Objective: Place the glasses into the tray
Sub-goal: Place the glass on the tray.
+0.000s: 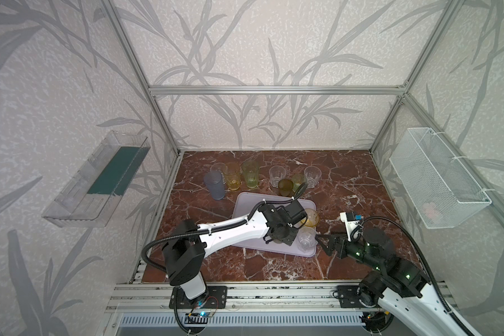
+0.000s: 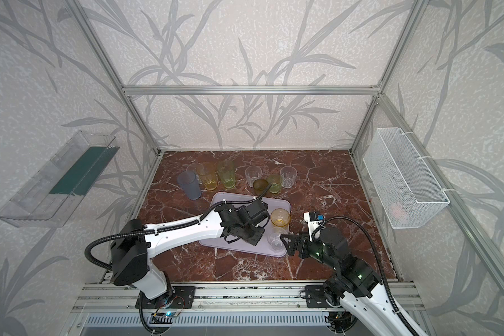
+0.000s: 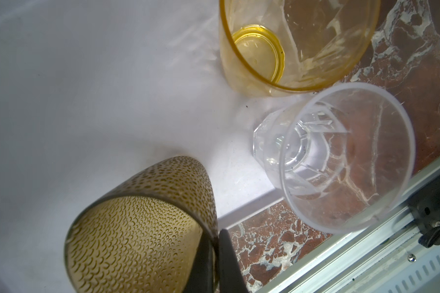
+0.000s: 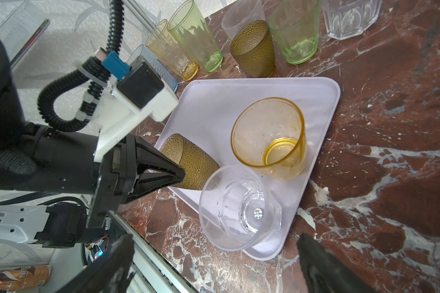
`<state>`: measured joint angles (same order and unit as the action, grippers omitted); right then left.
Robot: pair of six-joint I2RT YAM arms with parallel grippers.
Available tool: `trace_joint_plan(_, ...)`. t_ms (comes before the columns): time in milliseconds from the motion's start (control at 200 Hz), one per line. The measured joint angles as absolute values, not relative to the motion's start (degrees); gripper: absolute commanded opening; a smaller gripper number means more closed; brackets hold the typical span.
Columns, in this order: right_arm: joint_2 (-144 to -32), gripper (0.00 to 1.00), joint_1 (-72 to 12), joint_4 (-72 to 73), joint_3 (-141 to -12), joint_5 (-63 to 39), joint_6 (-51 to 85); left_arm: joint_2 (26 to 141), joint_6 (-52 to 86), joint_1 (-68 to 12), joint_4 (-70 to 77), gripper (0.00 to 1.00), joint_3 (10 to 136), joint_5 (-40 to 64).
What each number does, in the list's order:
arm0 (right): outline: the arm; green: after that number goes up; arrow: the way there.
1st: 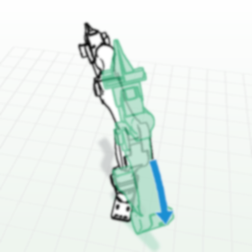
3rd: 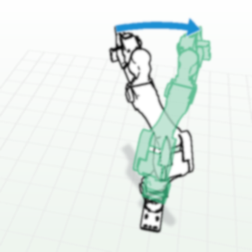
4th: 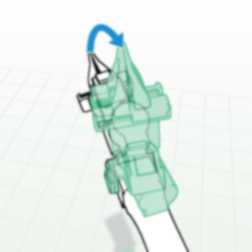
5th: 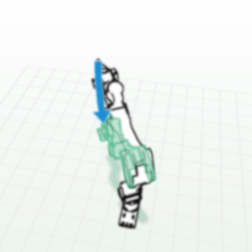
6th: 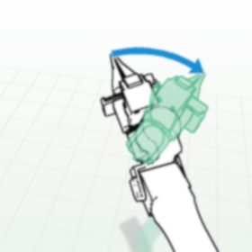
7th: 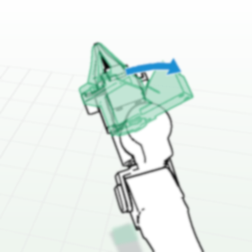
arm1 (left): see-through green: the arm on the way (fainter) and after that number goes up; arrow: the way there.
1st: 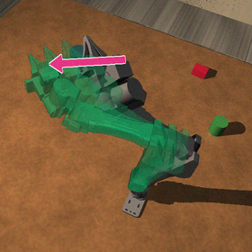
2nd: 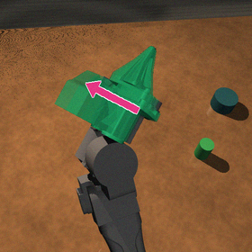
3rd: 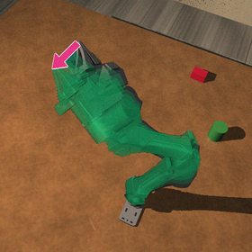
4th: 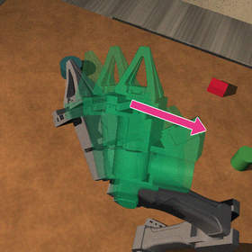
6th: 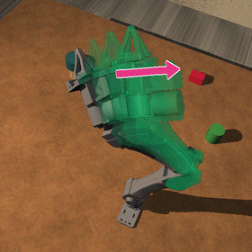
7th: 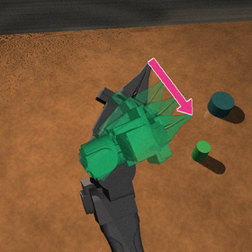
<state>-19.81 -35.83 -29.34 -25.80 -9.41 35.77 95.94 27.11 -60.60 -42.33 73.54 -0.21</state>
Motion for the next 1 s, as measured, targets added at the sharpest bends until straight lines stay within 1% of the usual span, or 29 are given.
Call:
trace_joint_plan(335,-19.6,0.99,-35.8,-30.2,-25.4,-9.0,35.8,97.9,28.0,-62.9,-41.5,0.00,75.8,1.3)
trace_joint_plan(745,-19.4,0.99,-35.8,-30.3,-25.4,-8.8,35.8,98.8,28.1,-63.5,-41.6,0.00,76.9,1.1)
trace_joint_plan(850,-19.4,0.99,-35.8,-30.4,-25.4,-8.6,35.8,98.8,28.1,-63.7,-41.7,0.12,76.9,0.9)
trace_joint_plan(910,-19.4,0.99,-35.8,-30.3,-25.4,-8.6,35.8,98.8,28.3,-63.7,-41.9,0.23,76.9,0.6)
trace_joint_plan(1000,-19.4,0.99,-35.8,-30.3,-25.4,-8.6,35.7,98.8,28.4,-63.7,-41.9,0.32,76.9,0.2)
